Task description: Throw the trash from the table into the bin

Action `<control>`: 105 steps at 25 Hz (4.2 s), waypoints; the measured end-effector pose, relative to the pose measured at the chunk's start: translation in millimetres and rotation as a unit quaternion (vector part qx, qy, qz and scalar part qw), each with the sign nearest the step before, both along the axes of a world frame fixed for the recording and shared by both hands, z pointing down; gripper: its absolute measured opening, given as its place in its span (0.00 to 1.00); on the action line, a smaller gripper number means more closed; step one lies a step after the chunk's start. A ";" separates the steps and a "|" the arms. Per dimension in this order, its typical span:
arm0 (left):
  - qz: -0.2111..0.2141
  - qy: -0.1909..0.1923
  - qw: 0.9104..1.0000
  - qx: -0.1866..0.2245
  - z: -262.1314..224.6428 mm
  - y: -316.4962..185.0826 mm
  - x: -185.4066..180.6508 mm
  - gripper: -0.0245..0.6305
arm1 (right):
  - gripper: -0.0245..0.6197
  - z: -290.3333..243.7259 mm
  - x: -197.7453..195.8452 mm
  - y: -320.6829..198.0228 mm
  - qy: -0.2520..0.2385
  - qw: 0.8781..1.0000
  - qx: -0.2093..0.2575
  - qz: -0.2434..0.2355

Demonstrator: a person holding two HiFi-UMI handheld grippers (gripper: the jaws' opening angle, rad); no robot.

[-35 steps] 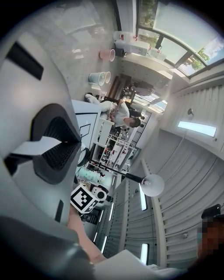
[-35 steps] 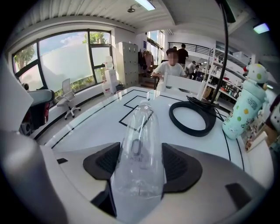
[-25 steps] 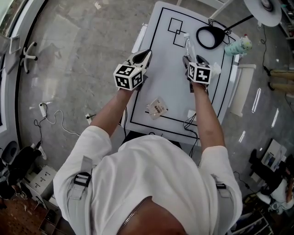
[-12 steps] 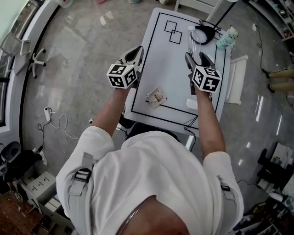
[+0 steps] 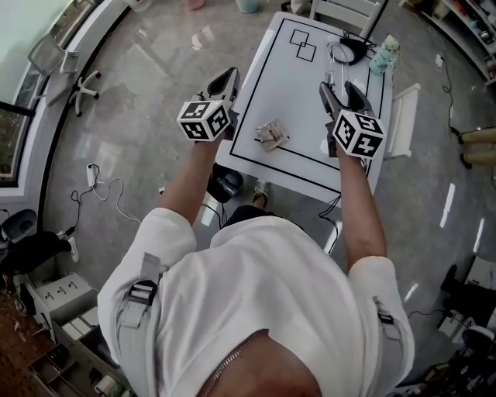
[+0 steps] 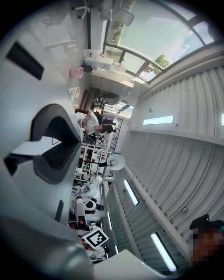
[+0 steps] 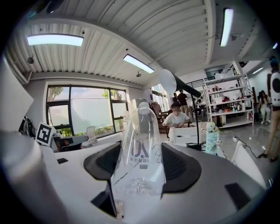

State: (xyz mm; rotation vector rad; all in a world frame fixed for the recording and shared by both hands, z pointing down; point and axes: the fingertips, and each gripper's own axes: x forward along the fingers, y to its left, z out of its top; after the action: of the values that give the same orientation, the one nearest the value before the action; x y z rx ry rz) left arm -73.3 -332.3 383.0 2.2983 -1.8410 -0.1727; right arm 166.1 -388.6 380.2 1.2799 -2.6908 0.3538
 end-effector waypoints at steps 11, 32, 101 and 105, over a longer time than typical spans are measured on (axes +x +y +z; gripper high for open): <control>-0.084 -0.022 0.996 -0.001 -11.1 154.1 -25.1 0.05 | 0.50 -3.3 -50.3 122.3 -0.011 0.994 0.001 -0.108; -0.235 -0.001 0.970 -0.066 61.5 378.0 -239.0 0.05 | 0.50 92.7 -320.6 309.8 0.049 0.949 -0.077 -0.302; -0.241 0.081 0.943 -0.214 385.0 416.4 -278.2 0.05 | 0.09 445.2 -369.1 345.7 0.236 0.911 -0.144 -0.306; -0.240 0.065 0.950 -0.188 322.9 413.6 -282.7 0.05 | 0.05 365.0 -371.6 334.1 0.197 0.930 -0.112 -0.288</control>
State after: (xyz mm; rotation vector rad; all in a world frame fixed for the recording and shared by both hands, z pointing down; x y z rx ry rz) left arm -356.0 81.3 705.9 1.5297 -2.1125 -0.0317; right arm -205.5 -54.5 745.1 0.4031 -2.4336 0.2772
